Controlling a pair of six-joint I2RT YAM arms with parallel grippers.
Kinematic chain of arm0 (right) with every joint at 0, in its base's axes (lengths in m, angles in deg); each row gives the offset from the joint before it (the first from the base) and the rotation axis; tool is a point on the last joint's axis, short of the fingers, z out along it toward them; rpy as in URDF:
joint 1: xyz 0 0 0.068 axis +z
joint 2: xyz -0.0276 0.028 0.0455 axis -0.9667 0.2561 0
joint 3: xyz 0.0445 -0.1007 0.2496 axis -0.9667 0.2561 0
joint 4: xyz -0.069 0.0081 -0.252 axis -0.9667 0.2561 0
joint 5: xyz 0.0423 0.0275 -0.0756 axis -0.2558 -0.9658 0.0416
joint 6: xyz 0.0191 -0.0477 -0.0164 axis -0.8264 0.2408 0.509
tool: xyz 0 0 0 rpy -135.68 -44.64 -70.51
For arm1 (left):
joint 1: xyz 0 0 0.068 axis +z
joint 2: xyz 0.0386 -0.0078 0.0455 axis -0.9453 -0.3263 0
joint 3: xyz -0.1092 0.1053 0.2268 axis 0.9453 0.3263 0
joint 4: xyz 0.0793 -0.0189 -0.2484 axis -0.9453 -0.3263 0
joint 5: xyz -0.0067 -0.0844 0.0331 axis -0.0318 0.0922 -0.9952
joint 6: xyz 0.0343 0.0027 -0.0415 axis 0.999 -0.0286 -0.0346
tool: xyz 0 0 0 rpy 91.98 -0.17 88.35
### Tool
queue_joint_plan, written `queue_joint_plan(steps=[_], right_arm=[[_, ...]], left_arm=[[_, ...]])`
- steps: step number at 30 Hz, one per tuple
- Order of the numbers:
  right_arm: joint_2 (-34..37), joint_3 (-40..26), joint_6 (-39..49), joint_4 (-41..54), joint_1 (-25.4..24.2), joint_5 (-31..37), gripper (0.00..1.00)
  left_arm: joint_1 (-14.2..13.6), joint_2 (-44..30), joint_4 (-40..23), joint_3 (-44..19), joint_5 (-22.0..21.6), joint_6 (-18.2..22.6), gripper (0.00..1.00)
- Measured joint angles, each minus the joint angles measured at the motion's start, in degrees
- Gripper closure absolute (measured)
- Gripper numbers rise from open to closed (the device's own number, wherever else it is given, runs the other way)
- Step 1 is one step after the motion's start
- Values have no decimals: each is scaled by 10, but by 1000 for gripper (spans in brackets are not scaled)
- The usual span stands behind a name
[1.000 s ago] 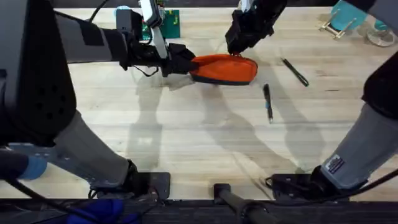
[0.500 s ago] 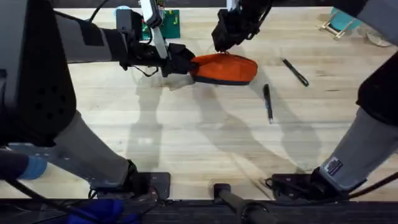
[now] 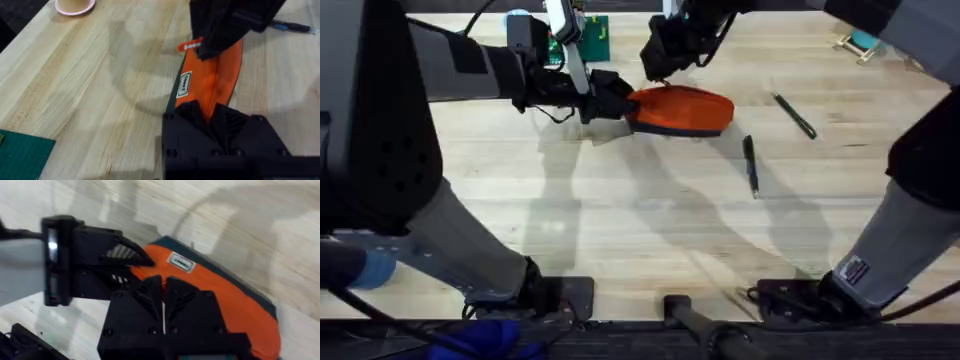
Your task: Unzip the bag, pick up the pens from the table one at a time and place them inside, then zip the bag closed.
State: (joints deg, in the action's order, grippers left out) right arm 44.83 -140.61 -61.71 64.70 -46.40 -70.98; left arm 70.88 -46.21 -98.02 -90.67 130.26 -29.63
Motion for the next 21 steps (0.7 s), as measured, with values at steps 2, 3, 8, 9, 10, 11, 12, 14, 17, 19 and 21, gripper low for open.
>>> queue_joint_plan(steps=[2, 3, 8, 9, 10, 11, 12, 14, 17, 19, 21], right_arm=[[0, 0, 0, -13, 4, -5, 970], [0, 0, 0, -18, 5, -9, 970], [0, 0, -1, -36, 7, -29, 970], [0, 0, -1, -39, 7, -34, 970], [0, 0, -1, -43, 7, -39, 970], [0, 0, -1, -47, 7, -44, 970], [0, 0, -2, -50, 7, -49, 970], [0, 0, -3, -55, 8, -57, 970], [0, 0, -3, -61, 10, -63, 970], [0, 0, -5, -63, 12, -64, 970], [0, 0, -5, -65, 15, -65, 971]], left_arm=[[0, 0, 0, 0, 0, 0, 959], [0, 0, 0, 0, 0, 0, 959], [0, 0, 0, 0, 0, 0, 959], [0, 0, 0, 0, 0, 0, 959], [0, 0, 0, 0, 0, 0, 959], [0, 0, 0, 0, 0, 0, 959], [1, 0, 0, 0, 0, 0, 959], [4, 0, 0, 0, 0, 0, 959], [9, 0, 0, 0, 0, 0, 959], [10, 0, 0, 0, 0, 0, 959], [10, 0, 0, 0, 0, 0, 959]])
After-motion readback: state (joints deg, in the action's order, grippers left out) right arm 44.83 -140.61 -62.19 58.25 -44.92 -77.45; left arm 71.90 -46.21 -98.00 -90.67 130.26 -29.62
